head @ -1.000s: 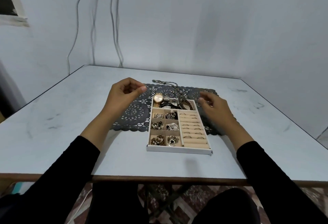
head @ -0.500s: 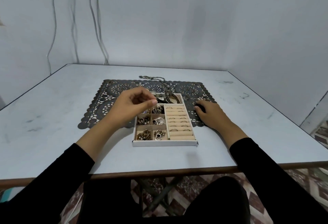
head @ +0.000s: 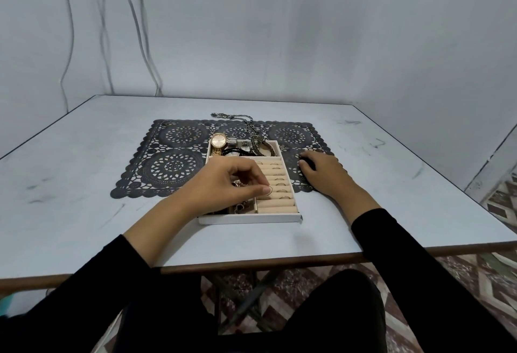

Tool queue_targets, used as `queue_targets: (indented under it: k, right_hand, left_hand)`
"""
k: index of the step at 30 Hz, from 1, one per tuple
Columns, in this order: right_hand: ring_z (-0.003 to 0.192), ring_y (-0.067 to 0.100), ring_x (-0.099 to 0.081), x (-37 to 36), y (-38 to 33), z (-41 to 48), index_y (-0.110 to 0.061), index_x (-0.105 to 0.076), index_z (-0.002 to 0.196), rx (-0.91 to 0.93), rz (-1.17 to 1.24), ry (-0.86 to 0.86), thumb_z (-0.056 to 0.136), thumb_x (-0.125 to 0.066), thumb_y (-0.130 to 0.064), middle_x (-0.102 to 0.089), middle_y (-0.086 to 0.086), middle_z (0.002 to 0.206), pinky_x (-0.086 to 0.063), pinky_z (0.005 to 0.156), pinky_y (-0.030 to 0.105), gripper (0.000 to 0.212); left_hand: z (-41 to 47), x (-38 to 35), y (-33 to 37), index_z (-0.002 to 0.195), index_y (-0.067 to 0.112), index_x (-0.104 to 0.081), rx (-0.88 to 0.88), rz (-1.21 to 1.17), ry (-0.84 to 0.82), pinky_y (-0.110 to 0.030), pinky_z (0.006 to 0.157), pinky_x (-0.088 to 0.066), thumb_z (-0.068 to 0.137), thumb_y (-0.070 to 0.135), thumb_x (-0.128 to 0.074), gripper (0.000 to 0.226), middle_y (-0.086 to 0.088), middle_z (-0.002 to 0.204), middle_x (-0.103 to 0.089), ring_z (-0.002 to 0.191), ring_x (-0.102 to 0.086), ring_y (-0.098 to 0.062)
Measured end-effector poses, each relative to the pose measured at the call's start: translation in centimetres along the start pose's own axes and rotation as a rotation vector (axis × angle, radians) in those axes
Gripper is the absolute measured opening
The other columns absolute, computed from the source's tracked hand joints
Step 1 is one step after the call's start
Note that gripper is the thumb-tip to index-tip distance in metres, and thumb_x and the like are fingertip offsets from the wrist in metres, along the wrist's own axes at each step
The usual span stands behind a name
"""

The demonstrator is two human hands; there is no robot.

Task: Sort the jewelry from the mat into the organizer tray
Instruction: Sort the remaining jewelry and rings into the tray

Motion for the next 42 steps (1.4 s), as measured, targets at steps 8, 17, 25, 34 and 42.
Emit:
queue_targets:
  k: [8,17,25,34,42]
  right_hand:
    - [0.112,0.02,-0.054,0.0,0.1,0.1,-0.016,-0.059,0.124,0.0,0.008,0.007,0.098,-0.045,-0.029,-0.063,0.004,0.121,-0.029,0.076,0.019,0.032]
    - [0.108,0.02,-0.054,0.0,0.1,0.1,-0.015,-0.059,0.122,0.008,0.005,0.005,0.098,-0.045,-0.029,-0.064,0.005,0.117,-0.028,0.073,0.02,0.031]
    - [0.108,0.02,-0.054,-0.1,0.2,0.1,-0.016,-0.059,0.122,-0.003,0.004,0.001,0.098,-0.044,-0.03,-0.064,0.004,0.116,-0.028,0.074,0.02,0.031]
    - [0.115,0.02,-0.053,-0.1,0.2,0.1,-0.016,-0.058,0.126,-0.005,0.023,0.0,0.098,-0.045,-0.029,-0.062,0.003,0.124,-0.031,0.08,0.02,0.034]
    - [0.118,0.021,-0.052,0.1,-0.1,0.0,-0.014,-0.057,0.129,-0.001,0.039,0.007,0.098,-0.046,-0.028,-0.061,0.005,0.128,-0.034,0.085,0.022,0.035]
  left_hand:
    - [0.2,-0.4,0.4,0.084,0.017,-0.077,-0.049,0.036,-0.041,-0.024,0.078,-0.054,0.077,0.022,-0.082,0.01,0.009,0.082,-0.073,0.084,-0.069,-0.011]
    - [0.3,-0.8,0.5,0.086,0.018,-0.078,-0.115,0.135,-0.128,-0.025,0.076,-0.055,0.078,0.025,-0.082,0.011,0.013,0.083,-0.073,0.084,-0.068,-0.008]
    - [0.2,-0.9,0.8,0.091,0.018,-0.079,-0.182,0.188,-0.17,-0.032,0.079,-0.056,0.084,0.019,-0.077,0.007,0.013,0.087,-0.074,0.086,-0.069,-0.005]
    - [0.5,-1.2,0.3,0.093,0.022,-0.078,-0.093,0.173,-0.262,-0.032,0.084,-0.054,0.085,0.017,-0.074,0.01,0.013,0.093,-0.072,0.094,-0.067,-0.008]
    - [1.4,-1.2,-0.2,0.092,0.032,-0.077,0.114,0.131,-0.408,-0.041,0.091,-0.053,0.084,0.024,-0.076,0.011,0.014,0.094,-0.073,0.093,-0.067,-0.006]
Point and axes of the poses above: each hand's wrist, its own z-axis towards the middle knuckle, its own x-axis out of the back of the hand, y = z × x, the point moved 6 cm from there along z, towards the middle knuckle
